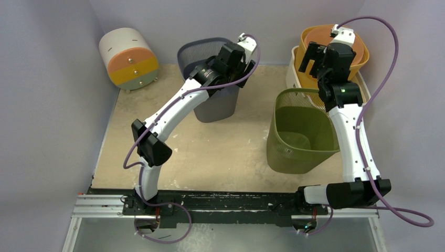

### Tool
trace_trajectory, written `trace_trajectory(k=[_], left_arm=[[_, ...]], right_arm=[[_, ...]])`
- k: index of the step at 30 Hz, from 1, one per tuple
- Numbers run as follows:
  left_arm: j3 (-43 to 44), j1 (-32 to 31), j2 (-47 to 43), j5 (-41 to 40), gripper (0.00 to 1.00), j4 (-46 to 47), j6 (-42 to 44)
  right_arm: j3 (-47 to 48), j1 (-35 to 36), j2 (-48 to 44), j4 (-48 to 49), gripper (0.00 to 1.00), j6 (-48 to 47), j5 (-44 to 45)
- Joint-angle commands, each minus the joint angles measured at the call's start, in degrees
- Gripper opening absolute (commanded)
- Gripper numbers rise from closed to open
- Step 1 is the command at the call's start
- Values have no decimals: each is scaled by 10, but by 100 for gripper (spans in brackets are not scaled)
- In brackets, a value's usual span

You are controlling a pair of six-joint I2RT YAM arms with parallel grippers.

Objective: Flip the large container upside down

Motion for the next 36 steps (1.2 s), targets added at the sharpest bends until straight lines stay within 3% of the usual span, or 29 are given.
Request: trace_trajectory(k=[1,9,11,13,14,20,26,32,36], left_arm=[[17,4,8,39,64,24,5],[4,4,28,39,52,12,3],[2,4,28,35,36,11,2],[2,4,27,21,7,7,-2],[2,4,25,14,0,6,-3],[11,4,7,4,0,0,-5],[52,4,-24,15,0,28,-64],[23,8,-92,91,0,171,-172],[-65,35,-135,131,0,290,-266]], right_arm=[[5,-4,-10,23,98,-6,15],[-4,-6,-15,24,98,-8,17],[-5,-7,-16,25,98,-8,19],[-6,-7,-16,25,98,-8,21],[-6,-8,-16,25,98,-9,22],[-7,-8,-16,26,98,-6,30],[-14,-10,-18,25,98,4,29],[-22,-13,-20,29,97,5,38],[-27,-15,-22,31,97,5,41]])
